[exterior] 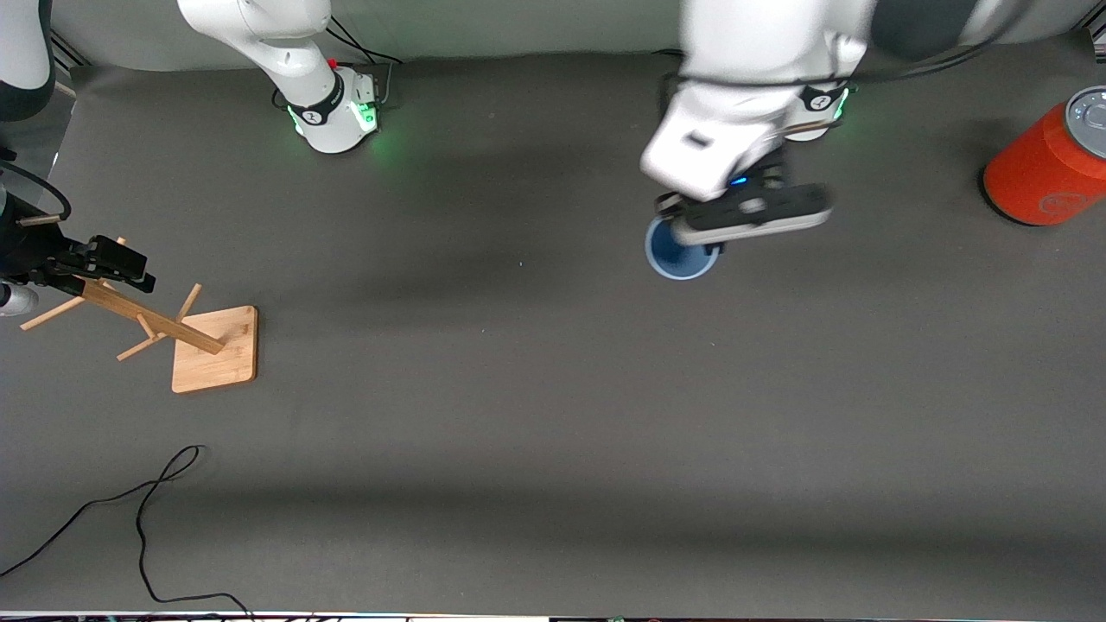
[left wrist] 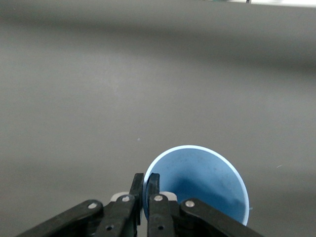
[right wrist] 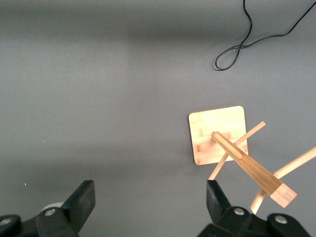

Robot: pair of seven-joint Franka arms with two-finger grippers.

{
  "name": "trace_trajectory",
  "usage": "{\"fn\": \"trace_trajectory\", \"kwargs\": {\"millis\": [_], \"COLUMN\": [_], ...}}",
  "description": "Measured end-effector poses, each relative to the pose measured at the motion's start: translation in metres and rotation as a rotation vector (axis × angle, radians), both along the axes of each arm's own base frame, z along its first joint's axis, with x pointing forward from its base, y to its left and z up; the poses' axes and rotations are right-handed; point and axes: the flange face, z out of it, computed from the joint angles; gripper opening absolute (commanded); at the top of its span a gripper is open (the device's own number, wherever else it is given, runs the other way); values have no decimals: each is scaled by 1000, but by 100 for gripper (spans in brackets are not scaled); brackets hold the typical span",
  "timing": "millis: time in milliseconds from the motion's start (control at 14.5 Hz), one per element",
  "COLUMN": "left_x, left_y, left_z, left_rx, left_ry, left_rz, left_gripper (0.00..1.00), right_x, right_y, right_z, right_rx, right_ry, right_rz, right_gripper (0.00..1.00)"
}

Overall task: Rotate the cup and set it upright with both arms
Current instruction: 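Rotate the cup upright with the left gripper and set it down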

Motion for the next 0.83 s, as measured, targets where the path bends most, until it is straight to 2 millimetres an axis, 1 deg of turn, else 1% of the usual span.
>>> {"fn": "trace_trajectory", "kwargs": {"millis": [69, 138, 276, 414, 621, 690, 828], "left_x": [-3, -8, -17, -21, -18, -16, -17], "left_y": [10, 16, 18, 15, 8, 4, -11], "left_z": [-6, -21, -67, -112, -167, -188, -237], "left_rx": [-22, -33, -42, -56, -88, -81, -13], "left_ry": [-21, -39, -56, -52, -76, -101, -156], "left_rz": [11, 21, 56, 105, 156, 171, 196], "left_gripper": [0, 0, 0, 0, 0, 0, 0], "right_x": [0, 0, -1, -1, -1, -1, -2], "right_y": [0, 1, 1, 0, 0, 0, 0], "right_z": [1, 1, 2, 2, 2, 2, 2], "right_rx": [0, 0, 0, 0, 0, 0, 0], "right_ry": [-1, -2, -3, -4, -4, -4, 5], "right_rz": [1, 1, 6, 9, 9, 8, 8], "right_gripper": [100, 100, 100, 100, 100, 100, 100]}}
